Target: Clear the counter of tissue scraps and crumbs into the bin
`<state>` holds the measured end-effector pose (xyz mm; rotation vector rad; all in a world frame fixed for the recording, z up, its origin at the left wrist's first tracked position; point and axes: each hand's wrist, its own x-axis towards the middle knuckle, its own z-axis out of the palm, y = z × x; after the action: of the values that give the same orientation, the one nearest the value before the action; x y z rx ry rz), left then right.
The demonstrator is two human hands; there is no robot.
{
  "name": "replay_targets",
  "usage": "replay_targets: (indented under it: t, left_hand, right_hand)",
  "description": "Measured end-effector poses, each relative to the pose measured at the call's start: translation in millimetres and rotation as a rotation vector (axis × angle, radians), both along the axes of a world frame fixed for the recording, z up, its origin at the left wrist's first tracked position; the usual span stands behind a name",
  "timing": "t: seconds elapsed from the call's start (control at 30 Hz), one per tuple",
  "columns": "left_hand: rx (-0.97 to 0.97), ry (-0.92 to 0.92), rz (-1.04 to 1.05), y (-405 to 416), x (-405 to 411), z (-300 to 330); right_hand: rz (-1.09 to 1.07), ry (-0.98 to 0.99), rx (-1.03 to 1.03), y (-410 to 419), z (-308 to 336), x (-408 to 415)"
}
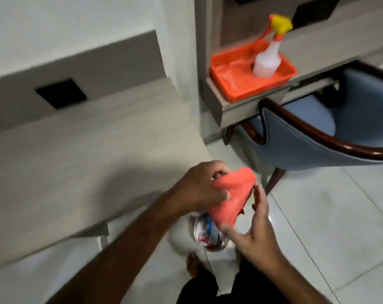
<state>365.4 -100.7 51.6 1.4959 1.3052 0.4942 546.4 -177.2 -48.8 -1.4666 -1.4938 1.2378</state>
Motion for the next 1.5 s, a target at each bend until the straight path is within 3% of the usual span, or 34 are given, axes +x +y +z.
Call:
replay_targets:
  t: [0.17, 0.27, 0.4, 0.53, 0.67, 0.83, 0.93, 1.0, 1.13, 1.23, 1.4, 1.5]
  left_hand:
    - [0.1, -0.08, -0.234, 58.1, 2.1, 108.1]
    - [0.184, -0.066, -0.178, 99.1, 7.8, 143.6]
    - [0.308, 0.061, 0.015, 170.2, 14.3, 153.1]
    - [0.374, 0.167, 0.201, 252.8, 31.0, 129.4]
    - [0.449, 0.341, 0.26, 340.3, 55.3, 93.5]
    - [0.491, 0.502, 0.29, 436.7, 71.9, 30.2]
    - [0.502, 0.574, 0.269, 477.4, 67.1, -9.1]
    - [0.483, 0.654, 0.148, 492.8, 62.4, -30.3]
    - [0.463, 0.965, -0.051, 494.4, 57.8, -68.1]
    - [0.478, 1.099, -0.127, 487.5, 52.2, -82.0]
    - [0.56, 1.098, -0.077, 445.6, 21.1, -81.4]
    - [0.648, 1.047, 0.06, 392.5, -9.2, -42.2]
  right_hand:
    - [0.034, 0.319, 0.039, 96.6, 74.8, 17.3]
    - [0.094, 0.469, -0.025, 142.5, 94.1, 21.6]
    - [-0.017, 0.56, -0.047, 194.6, 96.5, 24.4]
    - [-0.165, 0.424, 0.021, 258.0, 91.6, 30.4]
    - [-0.243, 0.229, 0.045, 337.8, 81.4, 46.9]
    - [-0.208, -0.043, 0.032, 447.2, 54.7, 57.1]
    - [-0.187, -0.088, 0.001, 497.7, 38.2, 50.2]
    - [-0.156, -0.099, -0.043, 522.2, 22.7, 41.4]
    - [-0.108, -0.189, -0.192, 550.0, -11.9, 23.4]
    - [-0.009, -0.281, -0.339, 553.3, -25.7, 10.7]
    - [0.126, -0.643, -0.302, 544.4, -20.6, 8.2]
    - [0.142, -1.021, -0.063, 526.9, 9.9, -6.4]
